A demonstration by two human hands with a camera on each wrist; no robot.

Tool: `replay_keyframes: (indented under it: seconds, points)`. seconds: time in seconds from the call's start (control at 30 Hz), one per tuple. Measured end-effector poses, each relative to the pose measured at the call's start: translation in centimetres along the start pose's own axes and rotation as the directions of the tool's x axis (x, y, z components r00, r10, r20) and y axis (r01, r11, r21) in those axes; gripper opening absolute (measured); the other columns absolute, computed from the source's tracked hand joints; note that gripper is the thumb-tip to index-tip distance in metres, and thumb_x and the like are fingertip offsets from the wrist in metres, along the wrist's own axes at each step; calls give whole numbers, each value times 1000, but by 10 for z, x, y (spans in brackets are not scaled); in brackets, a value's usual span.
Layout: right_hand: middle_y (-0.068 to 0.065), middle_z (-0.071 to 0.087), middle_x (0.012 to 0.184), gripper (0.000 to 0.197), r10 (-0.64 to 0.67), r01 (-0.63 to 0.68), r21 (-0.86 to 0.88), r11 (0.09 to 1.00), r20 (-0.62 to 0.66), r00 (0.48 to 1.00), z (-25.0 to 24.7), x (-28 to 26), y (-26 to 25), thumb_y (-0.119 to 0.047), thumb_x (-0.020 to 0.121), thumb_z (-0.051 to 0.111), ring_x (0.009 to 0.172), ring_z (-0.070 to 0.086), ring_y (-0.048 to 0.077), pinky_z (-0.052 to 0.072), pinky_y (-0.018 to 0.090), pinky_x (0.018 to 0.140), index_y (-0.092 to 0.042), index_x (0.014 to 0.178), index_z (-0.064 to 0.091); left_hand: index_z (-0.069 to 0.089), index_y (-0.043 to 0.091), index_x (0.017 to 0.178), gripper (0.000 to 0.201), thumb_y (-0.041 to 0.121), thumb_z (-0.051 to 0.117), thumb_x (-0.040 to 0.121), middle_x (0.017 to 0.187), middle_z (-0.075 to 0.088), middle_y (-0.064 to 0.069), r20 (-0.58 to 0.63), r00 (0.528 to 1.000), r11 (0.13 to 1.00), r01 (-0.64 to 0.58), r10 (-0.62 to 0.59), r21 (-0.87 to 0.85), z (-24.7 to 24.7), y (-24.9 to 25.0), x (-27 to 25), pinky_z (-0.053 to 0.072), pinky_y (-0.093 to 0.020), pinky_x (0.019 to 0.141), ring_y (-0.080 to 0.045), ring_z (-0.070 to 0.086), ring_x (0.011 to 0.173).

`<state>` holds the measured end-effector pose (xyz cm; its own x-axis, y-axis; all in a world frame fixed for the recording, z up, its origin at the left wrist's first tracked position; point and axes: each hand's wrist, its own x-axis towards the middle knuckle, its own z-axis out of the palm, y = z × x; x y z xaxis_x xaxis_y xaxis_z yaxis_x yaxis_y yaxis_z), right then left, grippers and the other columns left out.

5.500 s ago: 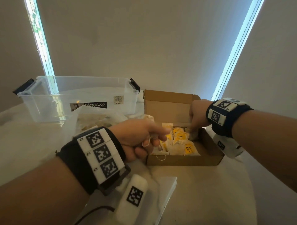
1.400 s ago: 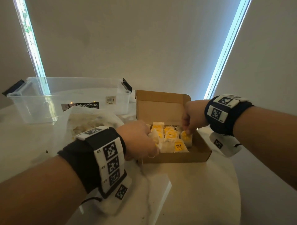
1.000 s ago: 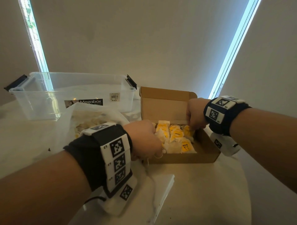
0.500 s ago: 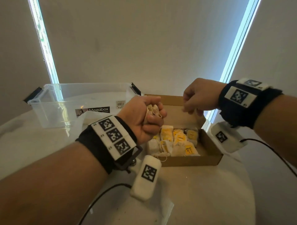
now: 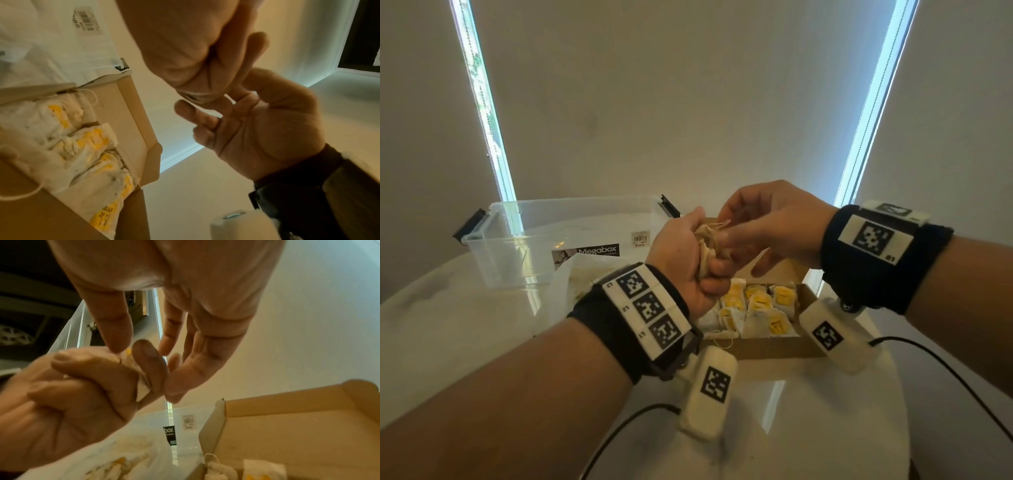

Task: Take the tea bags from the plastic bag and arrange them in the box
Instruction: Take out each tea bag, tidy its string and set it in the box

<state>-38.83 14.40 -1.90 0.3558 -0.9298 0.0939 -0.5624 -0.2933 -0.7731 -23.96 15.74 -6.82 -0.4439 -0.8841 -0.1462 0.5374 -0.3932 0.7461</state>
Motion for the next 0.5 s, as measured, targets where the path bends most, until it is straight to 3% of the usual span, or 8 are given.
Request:
replay_keyframes:
  seconds: [0.1, 0.17, 0.27, 0.33, 0.4, 0.5]
  points:
    - [5, 77, 92, 22, -23, 33, -202, 979, 50, 998, 2, -1, 1, -25, 85, 78, 70, 74, 9, 58, 24, 58, -15, 104, 75, 53, 11, 87, 48, 50, 30, 103, 61, 41, 0, 11, 1000, 1000, 27, -27, -6, 1, -1, -2, 24, -14, 27, -8, 38, 35]
    - [3, 77, 88, 17, -39, 44, -233, 971, 26, 999, 3, 0, 1, -26, 86, 78, 65, 71, 6, 57, 21, 57, -16, 99, 78, 54, 11, 90, 45, 48, 31, 103, 62, 43, 0, 16, 999, 999, 38, -37, -21, 0, -2, -2, 24, -14, 27, -8, 40, 36]
    - [-2, 77, 81, 9, -42, 26, -255, 967, -58, 997, -4, 3, 2, -28, 86, 77, 66, 71, 9, 58, 23, 61, -20, 91, 78, 55, 7, 95, 43, 41, 31, 103, 65, 57, -5, -39, 999, 997, 14, -17, -72, -8, 1, 0, 23, -14, 28, -7, 40, 35]
    - [-4, 77, 79, 8, -19, -4, -201, 980, -112, 994, -13, 3, 4, -27, 89, 74, 69, 73, 9, 58, 25, 62, -20, 90, 77, 54, 2, 108, 35, 31, 35, 102, 85, 71, -17, -137, 990, 998, -16, 8, -58, -16, 3, 2, 26, -16, 27, -7, 39, 35]
    - [-5, 78, 78, 8, 17, -33, -113, 993, -138, 990, -20, 2, 6, -26, 90, 72, 70, 75, 10, 59, 26, 64, -19, 93, 76, 53, 1, 115, 29, 21, 40, 100, 102, 73, -22, -203, 979, 1000, 0, 2, 8, -21, 5, 3, 27, -17, 26, -6, 39, 35]
    - [-4, 78, 81, 10, -3, -4, -62, 998, -107, 994, -26, 0, 6, -21, 92, 69, 71, 75, 12, 58, 27, 65, -21, 99, 76, 57, 3, 105, 27, 27, 48, 98, 86, 72, -15, -162, 985, 996, 72, -62, 58, -18, 3, 2, 25, -14, 27, -5, 39, 34]
